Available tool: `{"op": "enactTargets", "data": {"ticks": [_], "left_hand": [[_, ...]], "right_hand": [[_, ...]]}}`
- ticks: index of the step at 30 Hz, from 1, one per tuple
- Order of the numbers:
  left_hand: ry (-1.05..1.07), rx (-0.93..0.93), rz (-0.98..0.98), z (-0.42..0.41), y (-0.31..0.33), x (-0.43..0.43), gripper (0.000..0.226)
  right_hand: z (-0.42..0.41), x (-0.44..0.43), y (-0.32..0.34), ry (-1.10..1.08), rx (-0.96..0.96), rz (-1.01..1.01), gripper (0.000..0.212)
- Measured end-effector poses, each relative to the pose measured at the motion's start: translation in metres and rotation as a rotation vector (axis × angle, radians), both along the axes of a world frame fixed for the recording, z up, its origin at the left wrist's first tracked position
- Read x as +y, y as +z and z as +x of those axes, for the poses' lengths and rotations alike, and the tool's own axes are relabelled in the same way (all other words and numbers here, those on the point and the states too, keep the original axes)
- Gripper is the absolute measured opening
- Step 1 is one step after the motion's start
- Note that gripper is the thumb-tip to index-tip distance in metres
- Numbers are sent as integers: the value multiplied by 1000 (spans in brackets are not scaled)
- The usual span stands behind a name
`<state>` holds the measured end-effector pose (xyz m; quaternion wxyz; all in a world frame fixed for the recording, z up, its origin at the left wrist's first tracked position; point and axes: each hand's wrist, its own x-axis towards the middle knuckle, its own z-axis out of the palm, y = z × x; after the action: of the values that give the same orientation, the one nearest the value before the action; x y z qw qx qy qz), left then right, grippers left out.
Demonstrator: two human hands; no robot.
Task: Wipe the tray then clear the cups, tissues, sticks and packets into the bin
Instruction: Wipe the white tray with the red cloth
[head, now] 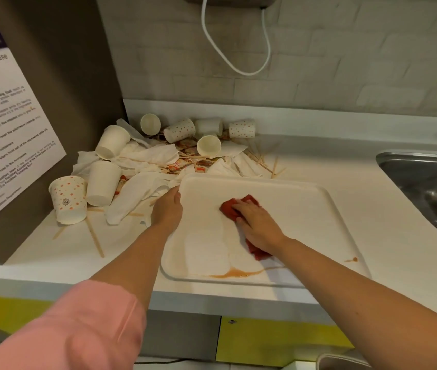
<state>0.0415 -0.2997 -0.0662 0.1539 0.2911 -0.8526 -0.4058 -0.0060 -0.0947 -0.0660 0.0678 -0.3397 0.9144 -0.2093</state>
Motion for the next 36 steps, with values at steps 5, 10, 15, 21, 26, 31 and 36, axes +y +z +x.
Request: {"op": "enactTargets", "data": {"ticks": [5, 10, 15, 21, 26, 31, 36], "left_hand": [[-5, -5, -17, -1, -1, -2, 39], [-35, 8, -24, -1, -2, -4, 39], [-45, -6, -43, -2, -2, -5, 40], [-67, -18, -79, -1, -4, -5, 40], [-68, -16, -81, -1, -4, -4, 40], [-62, -20, -81, -2, -4, -3, 40], [-56, -16, -90, -1, -5, -4, 39]], "right_hand": [[21, -42, 3, 288, -47, 47, 48], [36, -59, 3, 551, -121, 66, 55], [45, -55, 10, 616, -210, 85, 50], [48, -38, 14, 622, -267, 118, 49], [45, -13, 16, 598, -342, 124, 49], [38, 21, 20, 519, -353, 112, 46], [31, 54, 23, 449, -295, 138, 49]]}}
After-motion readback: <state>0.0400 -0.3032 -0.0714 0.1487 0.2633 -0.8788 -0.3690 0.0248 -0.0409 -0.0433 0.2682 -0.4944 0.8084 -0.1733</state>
